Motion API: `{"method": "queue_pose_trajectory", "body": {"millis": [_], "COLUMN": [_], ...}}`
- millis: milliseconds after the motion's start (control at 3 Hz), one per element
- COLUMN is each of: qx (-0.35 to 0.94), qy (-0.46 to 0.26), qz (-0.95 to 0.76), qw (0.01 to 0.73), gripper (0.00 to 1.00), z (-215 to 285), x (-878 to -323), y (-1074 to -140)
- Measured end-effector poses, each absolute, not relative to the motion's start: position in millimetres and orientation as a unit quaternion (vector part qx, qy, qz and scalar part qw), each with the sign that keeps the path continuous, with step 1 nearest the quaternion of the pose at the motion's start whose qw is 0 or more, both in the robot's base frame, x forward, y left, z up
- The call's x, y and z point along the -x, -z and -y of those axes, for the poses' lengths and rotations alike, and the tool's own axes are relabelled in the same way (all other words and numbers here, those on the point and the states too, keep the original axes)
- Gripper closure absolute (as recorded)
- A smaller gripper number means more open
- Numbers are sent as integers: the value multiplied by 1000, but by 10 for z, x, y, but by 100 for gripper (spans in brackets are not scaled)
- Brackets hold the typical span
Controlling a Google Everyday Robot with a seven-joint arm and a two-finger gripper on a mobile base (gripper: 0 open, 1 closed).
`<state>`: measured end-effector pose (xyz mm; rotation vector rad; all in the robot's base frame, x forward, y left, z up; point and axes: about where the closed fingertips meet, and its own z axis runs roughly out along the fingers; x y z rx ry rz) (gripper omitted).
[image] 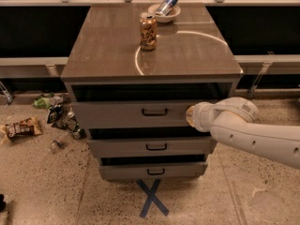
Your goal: Close top drawer
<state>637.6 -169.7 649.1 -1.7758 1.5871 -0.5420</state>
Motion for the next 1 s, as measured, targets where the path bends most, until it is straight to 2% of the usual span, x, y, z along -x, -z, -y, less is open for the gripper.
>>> {"method": "queue_pose_trajectory", "body": {"millis": [333,1000], "qx": [684,660], "qy": [193,120], "qz": [-611,-659], "qw": [349,341], "gripper": [100,100], "z": [1588,1213], "x": [-6304,-5630], "y": [-6400,-6329]}}
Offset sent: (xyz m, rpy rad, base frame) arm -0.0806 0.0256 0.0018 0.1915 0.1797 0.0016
